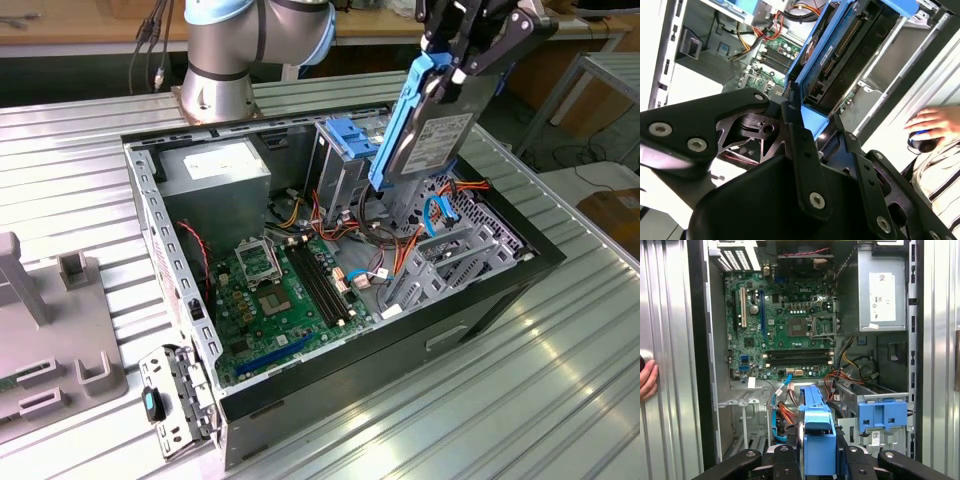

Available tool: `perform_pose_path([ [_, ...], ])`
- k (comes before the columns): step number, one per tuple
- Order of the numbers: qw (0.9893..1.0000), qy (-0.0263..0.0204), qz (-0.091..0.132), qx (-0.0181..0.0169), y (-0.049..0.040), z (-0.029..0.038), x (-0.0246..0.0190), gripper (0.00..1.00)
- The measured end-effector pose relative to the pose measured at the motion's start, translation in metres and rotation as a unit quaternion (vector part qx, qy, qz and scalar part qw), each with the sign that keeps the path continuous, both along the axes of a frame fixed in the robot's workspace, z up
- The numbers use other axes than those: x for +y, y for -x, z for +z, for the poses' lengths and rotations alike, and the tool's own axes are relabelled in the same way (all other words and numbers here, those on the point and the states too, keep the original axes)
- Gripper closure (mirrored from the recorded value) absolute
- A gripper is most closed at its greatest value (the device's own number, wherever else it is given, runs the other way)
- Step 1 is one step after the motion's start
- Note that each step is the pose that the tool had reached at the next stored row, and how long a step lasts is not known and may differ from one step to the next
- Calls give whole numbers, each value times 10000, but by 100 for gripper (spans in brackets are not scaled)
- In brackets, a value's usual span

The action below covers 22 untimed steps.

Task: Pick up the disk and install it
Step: 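Pick up the disk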

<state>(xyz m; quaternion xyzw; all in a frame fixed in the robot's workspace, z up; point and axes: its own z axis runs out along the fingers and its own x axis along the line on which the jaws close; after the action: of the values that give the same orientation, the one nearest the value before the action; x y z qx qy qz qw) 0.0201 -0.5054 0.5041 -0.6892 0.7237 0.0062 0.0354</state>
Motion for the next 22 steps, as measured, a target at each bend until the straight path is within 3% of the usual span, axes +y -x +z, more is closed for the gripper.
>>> perform_pose_path([
  [2, 10000, 1, 0, 0, 1, 1, -55, 63],
  [3, 10000, 1, -1, 0, 1, 1, -60, 63],
  [17, 10000, 1, 0, 0, 0, 1, -69, 63],
  [22, 10000, 1, 0, 0, -66, 0, -69, 63],
])
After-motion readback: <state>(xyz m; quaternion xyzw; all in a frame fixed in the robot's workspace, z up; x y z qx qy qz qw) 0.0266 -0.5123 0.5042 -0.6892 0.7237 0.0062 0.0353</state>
